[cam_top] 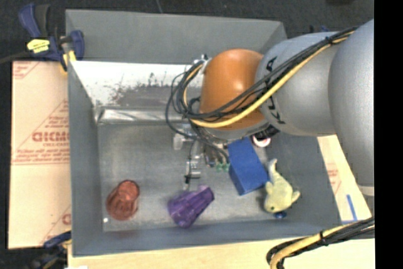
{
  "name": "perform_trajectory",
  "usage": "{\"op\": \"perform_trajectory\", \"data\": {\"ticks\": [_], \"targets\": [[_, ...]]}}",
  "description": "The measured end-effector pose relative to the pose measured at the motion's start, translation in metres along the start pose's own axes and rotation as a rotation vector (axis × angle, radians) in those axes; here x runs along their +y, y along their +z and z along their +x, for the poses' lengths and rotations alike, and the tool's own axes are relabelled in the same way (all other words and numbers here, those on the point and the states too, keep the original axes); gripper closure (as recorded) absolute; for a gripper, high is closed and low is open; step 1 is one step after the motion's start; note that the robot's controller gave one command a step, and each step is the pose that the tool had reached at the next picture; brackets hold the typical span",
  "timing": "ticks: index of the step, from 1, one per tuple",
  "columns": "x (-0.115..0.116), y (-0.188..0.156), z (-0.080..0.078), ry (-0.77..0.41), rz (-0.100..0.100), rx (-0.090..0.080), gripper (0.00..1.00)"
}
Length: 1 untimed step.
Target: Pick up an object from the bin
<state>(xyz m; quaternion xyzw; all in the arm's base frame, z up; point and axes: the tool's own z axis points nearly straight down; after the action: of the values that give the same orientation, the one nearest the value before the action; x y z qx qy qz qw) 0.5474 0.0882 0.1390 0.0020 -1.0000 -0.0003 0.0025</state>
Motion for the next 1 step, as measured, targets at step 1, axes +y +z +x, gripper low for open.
{"op": "perform_trajectory", "data": {"ticks": [1], "targets": [[-0.0003, -0.0035, -0.0020, 0.003, -0.001, -0.007, 0.00]]}}
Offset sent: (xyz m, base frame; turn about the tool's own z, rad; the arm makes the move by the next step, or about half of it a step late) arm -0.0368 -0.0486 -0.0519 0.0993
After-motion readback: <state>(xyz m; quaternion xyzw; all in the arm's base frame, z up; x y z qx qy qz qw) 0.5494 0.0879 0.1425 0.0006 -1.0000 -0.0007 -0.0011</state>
